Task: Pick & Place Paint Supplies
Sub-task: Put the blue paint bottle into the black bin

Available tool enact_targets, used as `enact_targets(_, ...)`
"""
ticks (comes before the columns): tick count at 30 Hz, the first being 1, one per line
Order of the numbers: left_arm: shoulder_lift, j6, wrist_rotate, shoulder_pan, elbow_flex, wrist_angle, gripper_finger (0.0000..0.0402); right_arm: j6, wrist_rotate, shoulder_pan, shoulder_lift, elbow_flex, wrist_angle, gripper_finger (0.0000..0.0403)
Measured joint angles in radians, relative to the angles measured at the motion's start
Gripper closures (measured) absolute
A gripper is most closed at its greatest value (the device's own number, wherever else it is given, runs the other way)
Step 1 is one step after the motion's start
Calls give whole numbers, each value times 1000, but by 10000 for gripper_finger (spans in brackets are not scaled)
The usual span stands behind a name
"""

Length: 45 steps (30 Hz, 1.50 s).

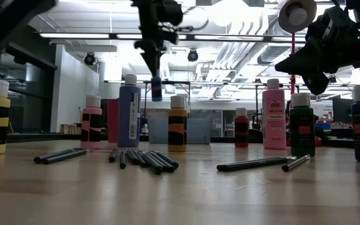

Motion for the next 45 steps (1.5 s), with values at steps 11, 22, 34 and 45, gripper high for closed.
enact_targets(11,135,-103,18,27,15,39,287,0,0,0,0,0,0,400)
enact_targets(22,211,-151,40,54,15,71,287,0,0,0,0,0,0,400)
enact_targets(34,234,-205,54,75,4,116,287,0,-1,0,0,0,1,400)
enact_targets(45,234,-258,57,93,5,112,287,0,0,0,0,0,2,400)
